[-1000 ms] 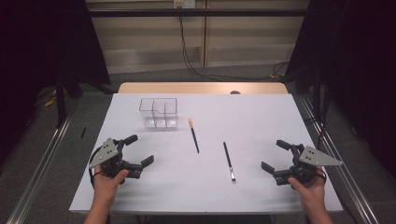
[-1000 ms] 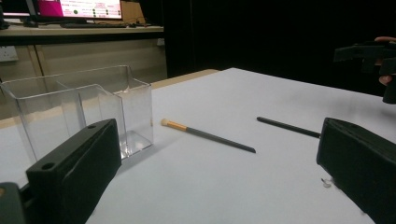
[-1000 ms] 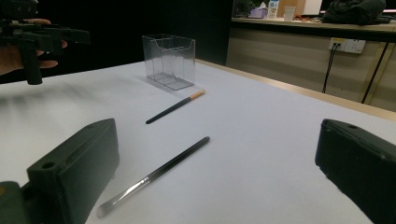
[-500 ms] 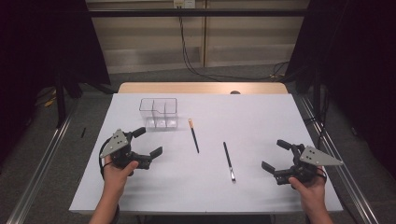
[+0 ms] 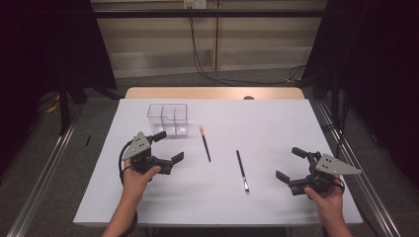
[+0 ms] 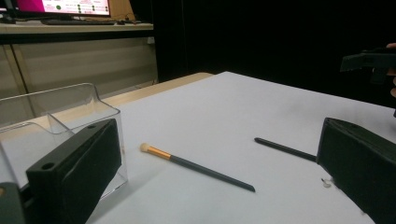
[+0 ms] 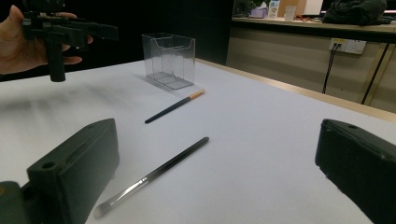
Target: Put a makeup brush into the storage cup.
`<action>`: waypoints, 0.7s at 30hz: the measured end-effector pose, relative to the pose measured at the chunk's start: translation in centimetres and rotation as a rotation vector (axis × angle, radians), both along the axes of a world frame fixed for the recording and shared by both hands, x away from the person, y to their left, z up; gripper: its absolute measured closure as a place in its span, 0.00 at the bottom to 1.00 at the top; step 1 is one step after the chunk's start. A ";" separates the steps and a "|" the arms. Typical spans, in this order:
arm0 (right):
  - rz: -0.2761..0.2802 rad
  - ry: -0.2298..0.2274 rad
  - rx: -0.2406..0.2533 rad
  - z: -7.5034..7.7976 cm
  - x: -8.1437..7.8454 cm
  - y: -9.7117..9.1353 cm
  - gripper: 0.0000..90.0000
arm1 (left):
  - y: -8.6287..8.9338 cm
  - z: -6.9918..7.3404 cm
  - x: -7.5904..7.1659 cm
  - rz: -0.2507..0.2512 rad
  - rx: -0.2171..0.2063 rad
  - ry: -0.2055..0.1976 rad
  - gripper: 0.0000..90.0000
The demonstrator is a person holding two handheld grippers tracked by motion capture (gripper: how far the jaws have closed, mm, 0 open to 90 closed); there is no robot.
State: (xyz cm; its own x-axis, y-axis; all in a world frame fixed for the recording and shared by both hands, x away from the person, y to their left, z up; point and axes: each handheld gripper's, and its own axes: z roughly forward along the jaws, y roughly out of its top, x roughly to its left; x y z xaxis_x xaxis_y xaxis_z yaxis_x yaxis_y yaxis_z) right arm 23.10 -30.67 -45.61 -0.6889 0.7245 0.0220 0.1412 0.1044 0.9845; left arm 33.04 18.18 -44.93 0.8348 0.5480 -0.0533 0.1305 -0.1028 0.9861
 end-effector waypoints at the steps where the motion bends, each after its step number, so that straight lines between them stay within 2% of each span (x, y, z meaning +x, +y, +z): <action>1: 0.000 0.000 0.001 0.0 0.0 0.0 0.00 | -0.2 -0.1 0.1 0.001 0.005 0.003 0.00; 4: 0.000 -0.001 -0.003 0.0 0.1 0.1 0.00 | -0.8 -0.1 0.4 -0.003 0.016 -0.002 0.00; 11: 0.003 -0.002 0.000 0.0 0.0 0.0 0.00 | -2.2 -0.2 1.1 -0.011 0.002 -0.007 0.00; 21: 0.002 -0.003 0.000 0.0 0.0 -0.1 0.00 | -3.5 -0.6 2.2 -0.009 -0.023 0.010 0.00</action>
State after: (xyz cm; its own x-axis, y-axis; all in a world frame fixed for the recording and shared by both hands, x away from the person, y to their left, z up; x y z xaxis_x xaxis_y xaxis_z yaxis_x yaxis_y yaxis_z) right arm 23.14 -30.79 -45.60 -0.6906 0.7230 0.0199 0.1377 0.1045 0.9849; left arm 35.24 14.70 -45.54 0.8391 0.5390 -0.0737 0.1392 -0.0817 0.9869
